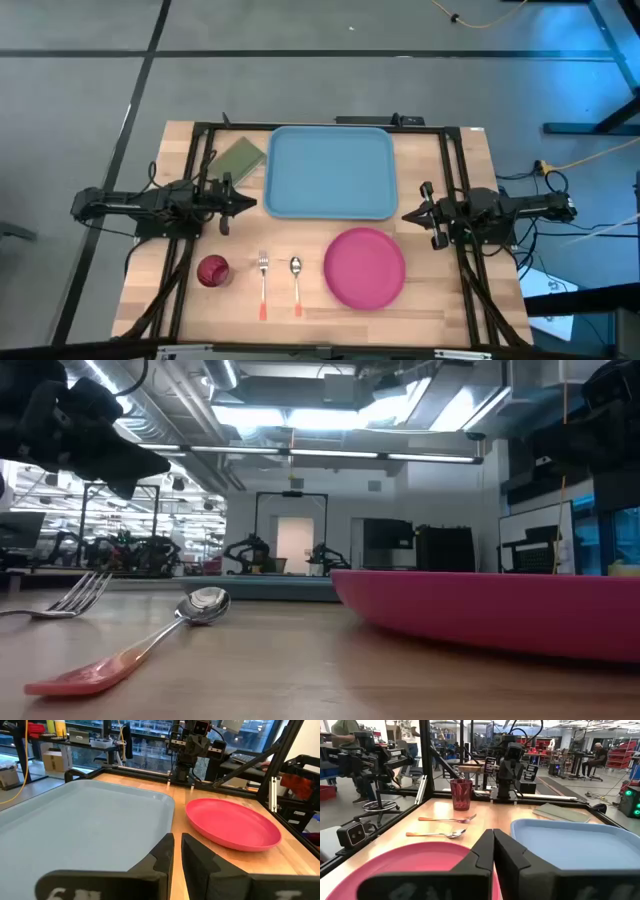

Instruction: Pick and place plate/cup/fork/spoon on tray

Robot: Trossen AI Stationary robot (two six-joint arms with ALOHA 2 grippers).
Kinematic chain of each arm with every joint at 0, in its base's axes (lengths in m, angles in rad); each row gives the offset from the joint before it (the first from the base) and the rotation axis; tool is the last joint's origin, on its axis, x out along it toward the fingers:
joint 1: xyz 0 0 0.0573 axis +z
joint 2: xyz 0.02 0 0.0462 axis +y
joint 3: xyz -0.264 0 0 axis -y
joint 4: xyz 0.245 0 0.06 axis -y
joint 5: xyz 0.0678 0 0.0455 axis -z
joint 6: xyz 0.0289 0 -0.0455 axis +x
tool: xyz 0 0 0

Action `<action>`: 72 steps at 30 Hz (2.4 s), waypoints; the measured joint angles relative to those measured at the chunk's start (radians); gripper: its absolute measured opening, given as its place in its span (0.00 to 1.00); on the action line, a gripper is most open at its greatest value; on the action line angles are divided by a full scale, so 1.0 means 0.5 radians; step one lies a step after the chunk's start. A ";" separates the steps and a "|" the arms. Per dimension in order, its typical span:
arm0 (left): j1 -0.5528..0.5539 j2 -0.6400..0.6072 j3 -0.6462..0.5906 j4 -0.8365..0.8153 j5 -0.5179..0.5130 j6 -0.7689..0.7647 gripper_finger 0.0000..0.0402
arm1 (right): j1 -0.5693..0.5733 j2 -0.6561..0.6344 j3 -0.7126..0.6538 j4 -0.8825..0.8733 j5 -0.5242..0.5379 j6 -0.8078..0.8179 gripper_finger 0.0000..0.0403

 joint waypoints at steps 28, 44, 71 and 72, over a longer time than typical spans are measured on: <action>0.000 0.000 0.000 0.000 0.000 0.000 0.07 | -0.001 0.000 0.000 0.000 0.000 0.000 0.03; 0.000 0.000 0.000 0.000 0.000 0.000 0.07 | 0.001 -0.002 0.000 0.292 -0.024 0.423 0.03; 0.000 0.002 0.000 0.067 -0.081 0.103 0.07 | -0.001 -0.002 0.000 0.593 0.246 0.162 0.04; 0.000 0.001 0.000 0.144 -0.118 0.131 0.07 | -0.001 -0.001 0.000 0.587 0.246 0.162 0.04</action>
